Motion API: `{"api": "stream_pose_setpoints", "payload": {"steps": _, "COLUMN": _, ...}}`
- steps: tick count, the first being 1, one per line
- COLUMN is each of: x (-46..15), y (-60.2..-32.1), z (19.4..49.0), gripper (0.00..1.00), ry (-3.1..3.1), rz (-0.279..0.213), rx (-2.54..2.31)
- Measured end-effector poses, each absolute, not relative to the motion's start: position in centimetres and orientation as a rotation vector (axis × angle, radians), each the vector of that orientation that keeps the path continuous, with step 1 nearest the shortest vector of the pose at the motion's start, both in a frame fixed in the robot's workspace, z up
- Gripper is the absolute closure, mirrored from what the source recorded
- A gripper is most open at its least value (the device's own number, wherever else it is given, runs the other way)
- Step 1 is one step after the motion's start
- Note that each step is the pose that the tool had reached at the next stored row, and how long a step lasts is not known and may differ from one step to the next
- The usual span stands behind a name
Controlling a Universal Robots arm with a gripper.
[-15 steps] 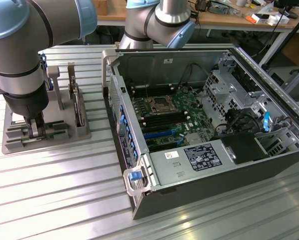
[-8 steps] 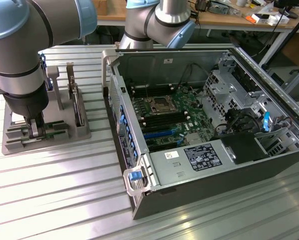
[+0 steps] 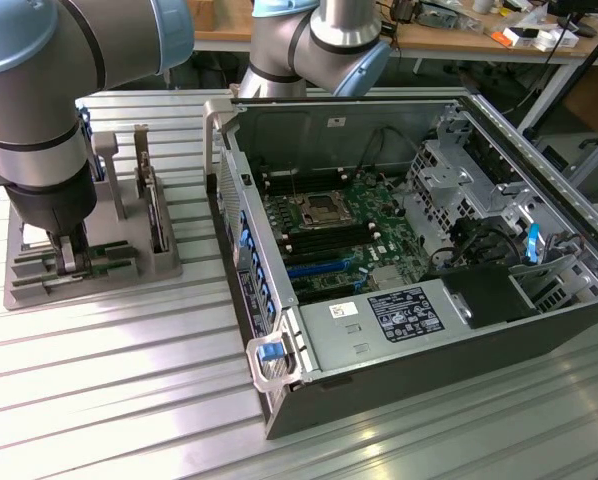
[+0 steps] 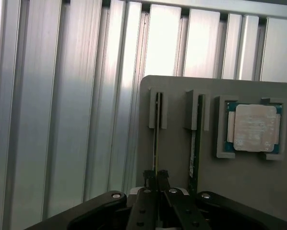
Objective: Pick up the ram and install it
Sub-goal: 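Pick up the ram and move it above insertion slot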
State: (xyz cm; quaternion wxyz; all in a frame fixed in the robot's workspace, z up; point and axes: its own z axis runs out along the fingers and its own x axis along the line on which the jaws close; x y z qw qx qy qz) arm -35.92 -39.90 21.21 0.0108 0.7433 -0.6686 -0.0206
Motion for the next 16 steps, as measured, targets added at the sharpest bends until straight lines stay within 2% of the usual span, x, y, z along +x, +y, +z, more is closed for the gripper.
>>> {"api": "stream_pose_setpoints", "payload": {"steps": 16, "x": -35.9, "y": -39.9, "z": 24.2, "gripper": 0.87, "ry": -2.086, "rz": -0.064, "rx": 2.319}}
